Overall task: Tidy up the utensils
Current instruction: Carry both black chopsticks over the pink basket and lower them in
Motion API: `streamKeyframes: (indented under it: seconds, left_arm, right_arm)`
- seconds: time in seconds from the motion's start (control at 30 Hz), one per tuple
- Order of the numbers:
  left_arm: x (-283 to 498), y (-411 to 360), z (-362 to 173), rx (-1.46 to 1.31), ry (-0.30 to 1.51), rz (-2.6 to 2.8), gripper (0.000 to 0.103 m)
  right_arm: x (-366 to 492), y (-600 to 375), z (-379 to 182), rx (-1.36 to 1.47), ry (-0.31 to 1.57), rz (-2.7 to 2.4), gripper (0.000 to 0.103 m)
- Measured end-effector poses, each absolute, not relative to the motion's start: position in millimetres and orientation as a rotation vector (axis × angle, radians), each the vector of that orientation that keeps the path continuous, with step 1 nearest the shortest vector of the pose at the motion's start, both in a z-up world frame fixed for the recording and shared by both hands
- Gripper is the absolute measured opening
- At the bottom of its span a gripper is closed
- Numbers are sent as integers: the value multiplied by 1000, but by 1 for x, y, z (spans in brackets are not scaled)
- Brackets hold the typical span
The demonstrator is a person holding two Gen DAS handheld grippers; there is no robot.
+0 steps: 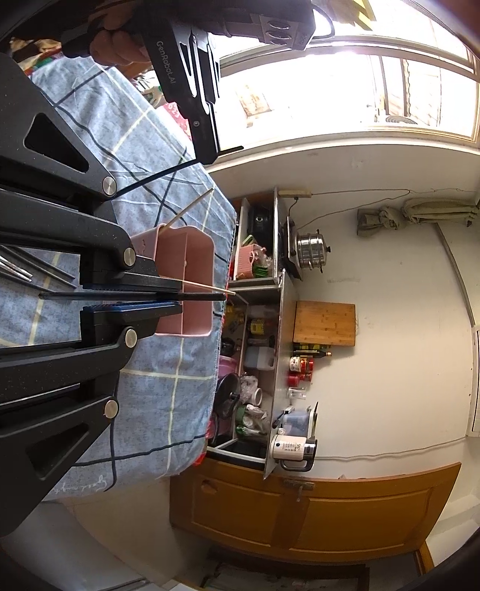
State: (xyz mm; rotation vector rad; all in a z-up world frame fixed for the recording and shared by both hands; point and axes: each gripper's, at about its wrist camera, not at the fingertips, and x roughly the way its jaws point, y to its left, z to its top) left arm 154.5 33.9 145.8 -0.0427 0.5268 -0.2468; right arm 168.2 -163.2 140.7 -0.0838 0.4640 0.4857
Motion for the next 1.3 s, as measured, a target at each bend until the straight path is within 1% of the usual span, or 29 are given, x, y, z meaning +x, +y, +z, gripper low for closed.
streamKeyframes:
  seconds: [0.43, 0.6, 0.8, 0.93, 1.3]
  left_arm:
    - [185, 44, 213, -73, 429, -278, 5]
    - [200, 45, 226, -65, 396, -267, 5]
    - [222, 51, 218, -78, 409, -254, 5]
    - [236, 58, 206, -95, 430, -242, 5]
    - [257, 66, 159, -121, 524, -233, 5]
  right_arm:
    - [194, -135, 188, -59, 352, 541, 5]
    - [207, -121, 199, -38, 321, 553, 5]
    - [223, -106, 205, -32, 297, 550, 5]
    - [233, -97, 198, -36, 310, 551, 5]
    - [256, -89, 143, -64, 460, 542, 5]
